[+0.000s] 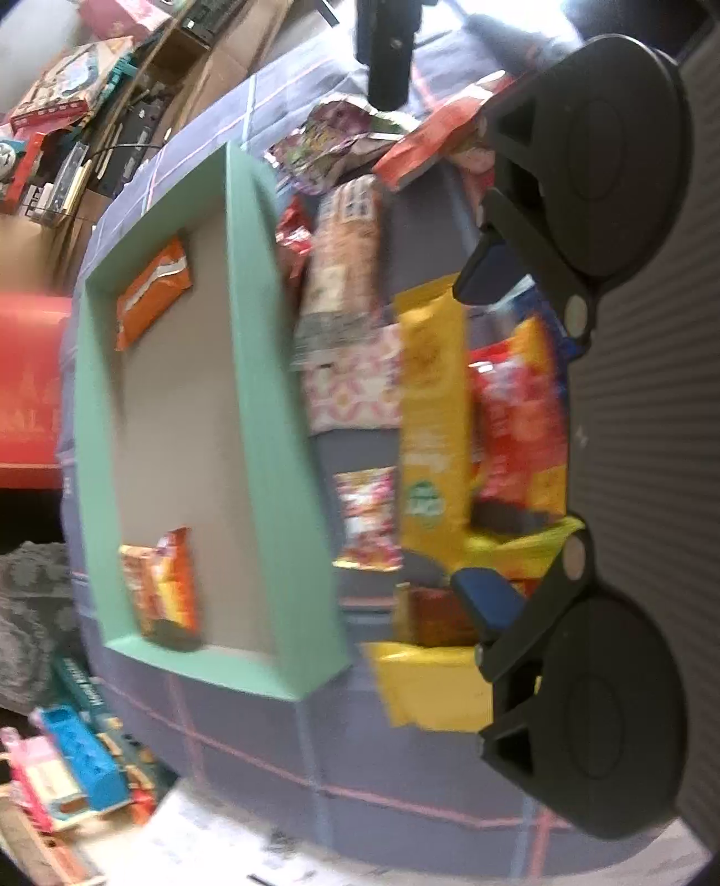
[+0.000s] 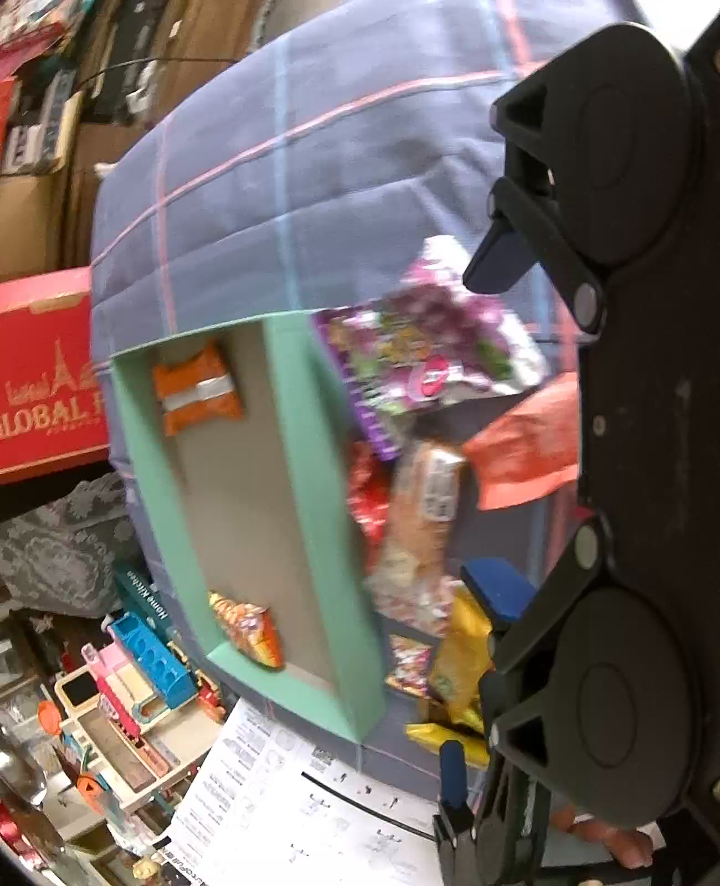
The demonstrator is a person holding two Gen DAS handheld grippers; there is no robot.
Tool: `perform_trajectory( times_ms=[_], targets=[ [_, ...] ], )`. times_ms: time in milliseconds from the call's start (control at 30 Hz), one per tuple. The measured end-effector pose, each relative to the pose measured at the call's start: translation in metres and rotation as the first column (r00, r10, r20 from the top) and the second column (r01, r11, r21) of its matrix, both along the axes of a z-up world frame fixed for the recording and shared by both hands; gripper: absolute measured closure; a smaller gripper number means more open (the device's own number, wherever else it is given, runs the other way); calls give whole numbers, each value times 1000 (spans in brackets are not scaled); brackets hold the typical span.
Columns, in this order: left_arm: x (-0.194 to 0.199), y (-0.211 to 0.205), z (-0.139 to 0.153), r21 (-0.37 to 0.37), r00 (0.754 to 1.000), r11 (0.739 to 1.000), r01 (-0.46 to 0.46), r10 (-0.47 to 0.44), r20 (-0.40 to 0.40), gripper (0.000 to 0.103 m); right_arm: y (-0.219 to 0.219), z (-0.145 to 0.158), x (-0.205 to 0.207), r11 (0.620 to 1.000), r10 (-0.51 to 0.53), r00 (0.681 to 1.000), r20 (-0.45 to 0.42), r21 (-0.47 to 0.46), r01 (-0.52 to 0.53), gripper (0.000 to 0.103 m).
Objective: Organize snacks
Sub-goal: 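Grasp the orange wrapped snack with the right tool while the left tool grasps the pink candy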
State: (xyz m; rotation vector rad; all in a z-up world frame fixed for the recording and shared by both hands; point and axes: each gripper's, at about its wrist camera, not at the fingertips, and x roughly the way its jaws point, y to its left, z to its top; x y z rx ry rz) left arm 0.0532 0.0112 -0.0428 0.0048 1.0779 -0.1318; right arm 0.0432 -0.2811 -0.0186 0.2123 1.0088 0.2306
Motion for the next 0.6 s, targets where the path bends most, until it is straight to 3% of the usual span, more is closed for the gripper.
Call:
perform_trajectory(
  times_ms=[200,367,400,433,600],
  targets=[
    [-28,-4,-1,-60,997,996,73,-74,-17,2,2,-10,-17,1000,-20,1000,-20,7,20,10],
    [-41,-22,-4,-63,984,982,176,-177,-18,32,3,-15,-18,1000,-8,1000,-27,2,8,22],
    [-41,-25,-6,-67,982,980,186,-188,-26,42,3,-17,-19,1000,-7,1000,-29,0,7,23],
    [-40,-27,-9,-72,980,979,193,-196,-36,46,2,-18,-18,1000,-6,999,-34,-3,6,26],
    [-34,-34,-17,-21,981,981,193,-194,-17,43,1,-26,-18,1000,-12,998,-57,3,12,28]
  ],
)
